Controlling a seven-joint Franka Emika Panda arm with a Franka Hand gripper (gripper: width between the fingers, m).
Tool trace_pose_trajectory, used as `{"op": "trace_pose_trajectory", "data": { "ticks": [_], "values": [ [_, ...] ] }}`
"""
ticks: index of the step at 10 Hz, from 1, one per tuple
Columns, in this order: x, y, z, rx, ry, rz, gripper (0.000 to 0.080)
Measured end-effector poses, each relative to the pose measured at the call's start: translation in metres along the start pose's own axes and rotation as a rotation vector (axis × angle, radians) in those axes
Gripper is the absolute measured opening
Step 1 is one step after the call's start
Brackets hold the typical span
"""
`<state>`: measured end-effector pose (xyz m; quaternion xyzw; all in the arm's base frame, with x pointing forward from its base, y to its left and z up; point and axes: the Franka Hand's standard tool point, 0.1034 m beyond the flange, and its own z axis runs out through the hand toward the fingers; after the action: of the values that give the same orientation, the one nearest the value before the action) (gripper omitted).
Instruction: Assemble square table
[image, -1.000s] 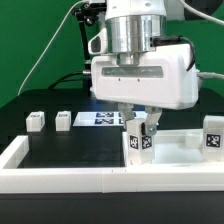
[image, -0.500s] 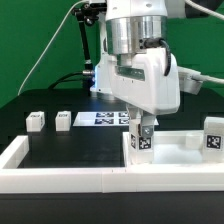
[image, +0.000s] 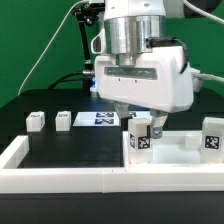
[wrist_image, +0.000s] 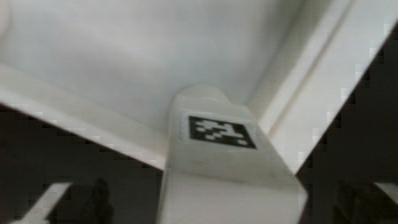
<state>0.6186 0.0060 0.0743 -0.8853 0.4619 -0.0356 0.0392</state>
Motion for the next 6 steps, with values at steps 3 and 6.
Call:
{"op": "trace_pose_trajectory", "data": {
  "ticks": [3, 6],
  "values": [
    [-0.0016, -0.0008, 0.0004, 0.001, -0.002, -0.301, 0.0646],
    [-0.0009, -0.0017, -0.0022, 0.004, 0.001, -0.582, 0.0649]
  ]
}}
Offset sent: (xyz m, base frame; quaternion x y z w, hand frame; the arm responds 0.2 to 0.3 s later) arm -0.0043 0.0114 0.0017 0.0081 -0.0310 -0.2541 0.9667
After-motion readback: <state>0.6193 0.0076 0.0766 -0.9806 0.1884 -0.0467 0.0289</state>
